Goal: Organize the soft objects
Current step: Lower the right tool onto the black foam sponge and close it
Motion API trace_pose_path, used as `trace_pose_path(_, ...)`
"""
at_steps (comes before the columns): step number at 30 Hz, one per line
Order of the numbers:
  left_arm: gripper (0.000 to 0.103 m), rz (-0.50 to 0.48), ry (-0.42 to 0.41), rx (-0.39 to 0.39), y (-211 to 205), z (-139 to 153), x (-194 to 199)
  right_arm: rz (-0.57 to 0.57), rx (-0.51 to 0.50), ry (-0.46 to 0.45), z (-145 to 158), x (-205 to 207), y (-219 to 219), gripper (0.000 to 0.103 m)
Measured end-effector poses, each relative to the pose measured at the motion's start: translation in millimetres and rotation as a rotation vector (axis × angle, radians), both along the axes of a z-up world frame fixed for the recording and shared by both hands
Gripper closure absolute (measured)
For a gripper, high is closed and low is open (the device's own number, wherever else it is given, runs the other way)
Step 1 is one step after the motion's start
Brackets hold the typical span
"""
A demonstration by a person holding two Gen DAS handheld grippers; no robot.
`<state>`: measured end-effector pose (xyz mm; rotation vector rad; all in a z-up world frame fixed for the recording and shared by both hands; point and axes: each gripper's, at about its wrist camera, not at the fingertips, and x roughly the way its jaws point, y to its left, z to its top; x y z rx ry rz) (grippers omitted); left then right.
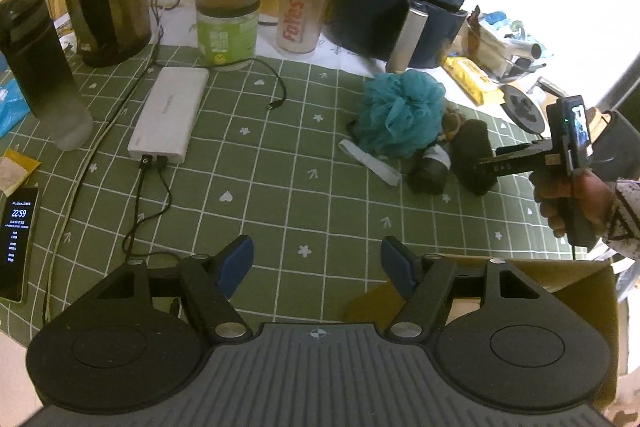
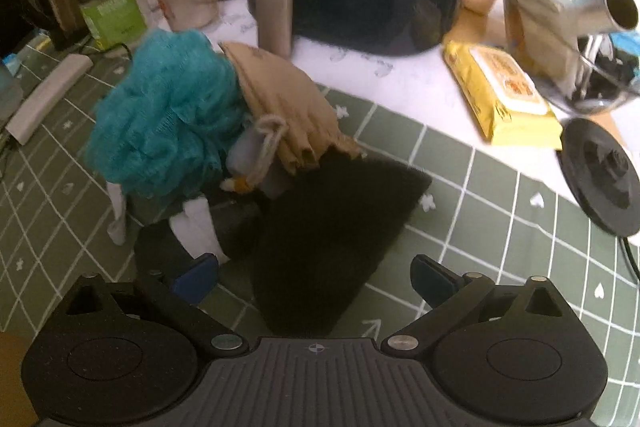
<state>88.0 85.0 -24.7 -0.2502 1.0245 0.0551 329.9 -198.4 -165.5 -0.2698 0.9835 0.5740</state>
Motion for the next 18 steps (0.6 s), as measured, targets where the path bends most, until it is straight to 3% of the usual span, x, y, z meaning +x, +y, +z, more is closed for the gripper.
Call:
trace_pose_path(10,0.033,-0.042,-0.009,-0.010,-2,-2,8,-0.146,-0.125,-0.018,-6,2,-34,0.007)
trace_pose_path(18,0.033,-0.063,-0.008,-0.009,-3,-3,14,-0.079,-0.085,-0.078,0,-1,-25,0.006)
